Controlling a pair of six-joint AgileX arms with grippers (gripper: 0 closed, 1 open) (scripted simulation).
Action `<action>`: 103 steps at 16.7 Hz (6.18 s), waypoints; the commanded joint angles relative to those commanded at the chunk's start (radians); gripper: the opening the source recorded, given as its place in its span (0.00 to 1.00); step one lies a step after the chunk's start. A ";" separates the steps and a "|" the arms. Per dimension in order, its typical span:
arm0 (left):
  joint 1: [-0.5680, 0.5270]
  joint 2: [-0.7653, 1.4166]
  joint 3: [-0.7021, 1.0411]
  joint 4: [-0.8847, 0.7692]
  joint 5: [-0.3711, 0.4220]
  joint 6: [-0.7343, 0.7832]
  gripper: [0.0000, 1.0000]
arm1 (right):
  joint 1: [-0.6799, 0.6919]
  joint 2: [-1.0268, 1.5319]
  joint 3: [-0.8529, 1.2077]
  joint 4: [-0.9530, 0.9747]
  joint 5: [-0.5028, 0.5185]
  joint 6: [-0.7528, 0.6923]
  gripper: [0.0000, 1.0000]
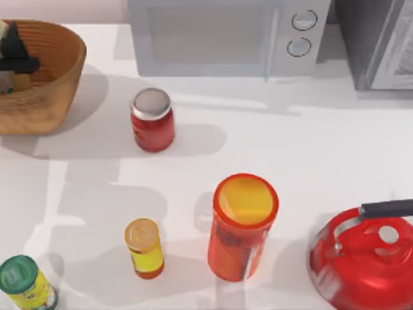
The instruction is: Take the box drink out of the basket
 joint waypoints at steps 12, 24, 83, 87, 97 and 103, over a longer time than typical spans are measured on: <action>0.006 -0.141 0.080 -0.208 -0.003 0.000 0.00 | 0.000 0.000 0.000 0.000 0.000 0.000 1.00; 0.004 -0.386 0.264 -0.628 -0.007 0.004 0.00 | 0.000 0.000 0.000 0.000 0.000 0.000 1.00; -0.926 -0.675 -0.248 -0.094 -1.363 0.239 0.00 | 0.000 0.000 0.000 0.000 0.000 0.000 1.00; -1.033 -0.403 -0.186 0.054 -1.484 0.247 0.00 | 0.000 0.000 0.000 0.000 0.000 0.000 1.00; -1.110 -0.254 -0.147 0.152 -1.555 0.245 0.00 | 0.000 0.000 0.000 0.000 0.000 0.000 1.00; -1.014 -0.120 -0.149 0.195 -1.459 0.150 0.00 | 0.000 0.000 0.000 0.000 0.000 0.000 1.00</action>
